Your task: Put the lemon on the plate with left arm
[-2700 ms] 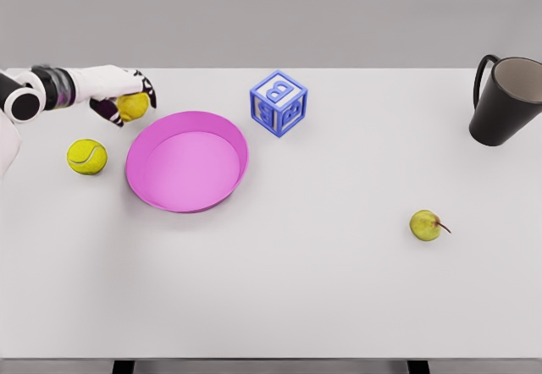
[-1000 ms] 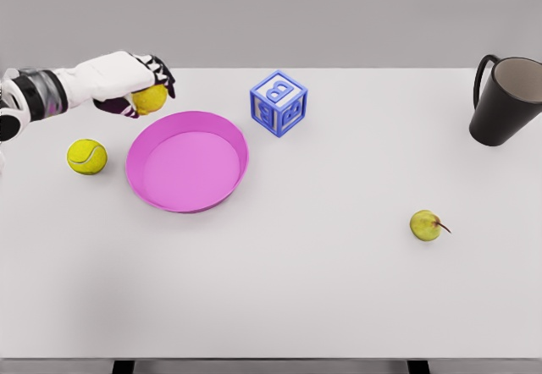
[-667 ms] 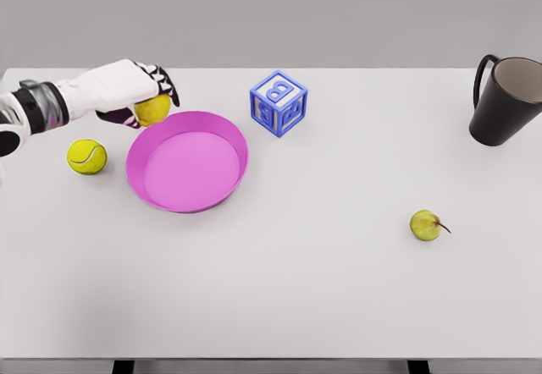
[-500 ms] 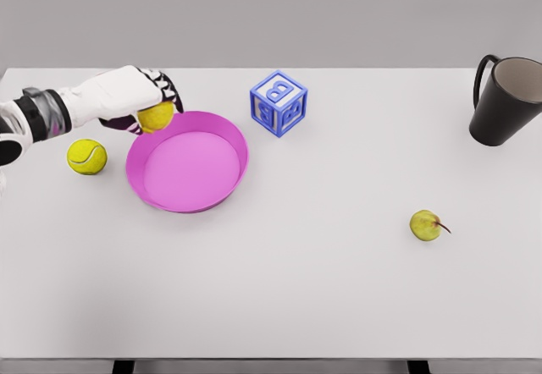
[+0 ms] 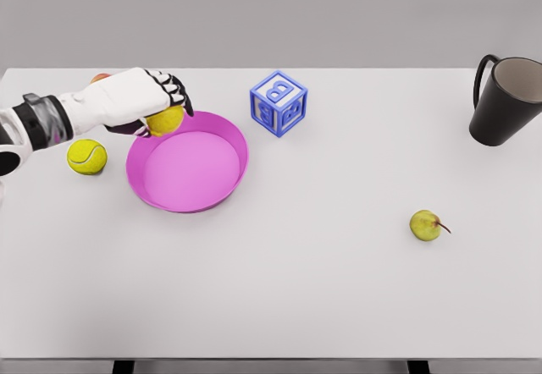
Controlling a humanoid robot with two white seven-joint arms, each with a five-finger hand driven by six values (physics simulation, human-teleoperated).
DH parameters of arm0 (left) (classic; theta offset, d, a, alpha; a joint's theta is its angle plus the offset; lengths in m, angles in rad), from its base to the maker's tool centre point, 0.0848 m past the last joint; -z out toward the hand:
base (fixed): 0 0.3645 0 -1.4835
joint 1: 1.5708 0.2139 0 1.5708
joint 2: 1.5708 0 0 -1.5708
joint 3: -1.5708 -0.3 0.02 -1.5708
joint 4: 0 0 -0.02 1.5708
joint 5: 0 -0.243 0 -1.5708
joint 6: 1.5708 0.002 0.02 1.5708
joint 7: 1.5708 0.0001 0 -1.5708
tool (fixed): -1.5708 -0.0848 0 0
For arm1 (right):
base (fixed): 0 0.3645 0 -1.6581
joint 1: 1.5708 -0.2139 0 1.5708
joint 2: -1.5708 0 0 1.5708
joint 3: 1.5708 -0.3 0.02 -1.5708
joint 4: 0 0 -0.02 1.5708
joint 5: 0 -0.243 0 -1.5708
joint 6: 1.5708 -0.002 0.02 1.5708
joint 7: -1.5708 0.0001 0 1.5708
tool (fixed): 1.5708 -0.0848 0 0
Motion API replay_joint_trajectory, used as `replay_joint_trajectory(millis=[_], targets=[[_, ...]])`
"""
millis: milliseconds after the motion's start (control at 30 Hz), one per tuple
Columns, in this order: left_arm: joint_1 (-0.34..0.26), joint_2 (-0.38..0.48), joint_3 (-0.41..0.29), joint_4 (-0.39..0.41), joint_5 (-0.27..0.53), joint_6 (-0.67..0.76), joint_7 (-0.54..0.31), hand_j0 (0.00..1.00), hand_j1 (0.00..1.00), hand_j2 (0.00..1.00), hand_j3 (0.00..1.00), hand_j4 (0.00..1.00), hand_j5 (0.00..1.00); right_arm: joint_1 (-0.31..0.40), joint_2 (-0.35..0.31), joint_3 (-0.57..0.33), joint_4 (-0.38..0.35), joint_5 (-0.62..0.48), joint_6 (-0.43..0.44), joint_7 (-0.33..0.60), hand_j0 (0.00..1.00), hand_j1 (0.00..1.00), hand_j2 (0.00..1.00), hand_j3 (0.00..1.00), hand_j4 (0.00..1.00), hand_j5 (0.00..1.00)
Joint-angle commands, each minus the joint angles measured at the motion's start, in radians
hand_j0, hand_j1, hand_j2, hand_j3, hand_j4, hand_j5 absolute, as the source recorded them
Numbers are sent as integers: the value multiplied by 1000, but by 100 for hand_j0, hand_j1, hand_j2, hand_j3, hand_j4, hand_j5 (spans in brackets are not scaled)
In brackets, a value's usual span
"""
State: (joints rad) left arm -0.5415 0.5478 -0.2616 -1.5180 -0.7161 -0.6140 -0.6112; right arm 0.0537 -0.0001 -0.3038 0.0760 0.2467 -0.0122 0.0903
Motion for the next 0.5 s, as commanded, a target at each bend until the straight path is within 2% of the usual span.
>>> replay_joint_trajectory(millis=[0, 100, 333, 467], targets=[[0, 8, 1, -5, 14, 3, 0, 72, 72, 72, 72, 72, 72, 0, 0, 0, -1, 0, 0, 0, 100, 100, 100, 100, 100, 100], [2, 8, 1, -5, 14, 3, 0, 86, 86, 86, 86, 86, 86, 0, 0, 0, -1, 0, 0, 0, 100, 100, 100, 100, 100, 100], [9, 11, 1, -19, 14, 3, 0, 87, 87, 87, 87, 87, 87, 0, 0, 0, -1, 0, 0, 0, 100, 100, 100, 100, 100, 100], [15, 21, 4, -21, 15, 3, 0, 95, 95, 95, 95, 95, 95, 0, 0, 0, -1, -1, 0, 0, 100, 100, 100, 100, 100, 100]])
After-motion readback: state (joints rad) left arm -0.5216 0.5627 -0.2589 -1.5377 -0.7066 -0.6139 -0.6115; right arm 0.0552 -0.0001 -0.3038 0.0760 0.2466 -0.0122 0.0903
